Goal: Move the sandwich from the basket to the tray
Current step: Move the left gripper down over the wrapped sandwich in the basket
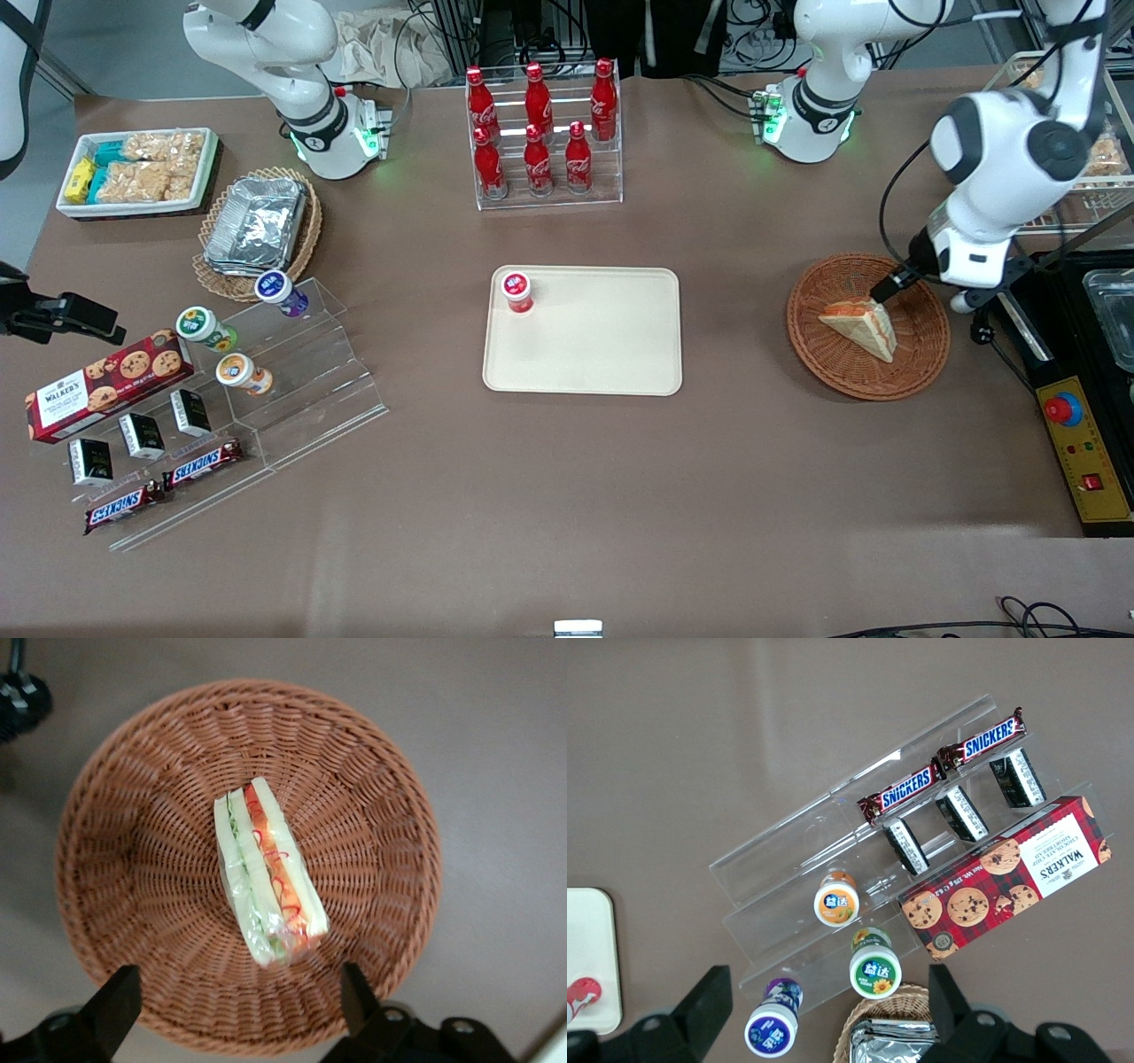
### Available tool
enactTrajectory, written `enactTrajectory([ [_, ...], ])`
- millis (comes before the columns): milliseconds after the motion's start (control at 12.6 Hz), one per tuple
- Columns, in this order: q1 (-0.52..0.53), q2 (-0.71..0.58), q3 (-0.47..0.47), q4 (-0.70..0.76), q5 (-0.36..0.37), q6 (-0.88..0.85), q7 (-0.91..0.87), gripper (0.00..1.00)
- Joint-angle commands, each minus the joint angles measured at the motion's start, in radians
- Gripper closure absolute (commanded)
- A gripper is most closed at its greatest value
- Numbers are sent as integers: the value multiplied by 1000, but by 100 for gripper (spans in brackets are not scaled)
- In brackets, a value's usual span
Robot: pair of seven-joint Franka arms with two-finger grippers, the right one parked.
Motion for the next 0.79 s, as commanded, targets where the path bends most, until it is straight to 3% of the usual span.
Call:
enactTrajectory([
  [0, 4, 100, -9, -18, 0, 130, -56, 0],
  [317, 3, 231, -11, -47, -5, 342, -108, 0],
  [396, 0, 254, -11, -48, -6, 362, -108, 4],
  [475, 0, 257, -11, -47, -6, 365, -117, 43],
  [554, -2, 253, -11, -48, -5, 363, -125, 99],
  [713, -5, 251, -16, -42, -5, 359, -137, 100],
])
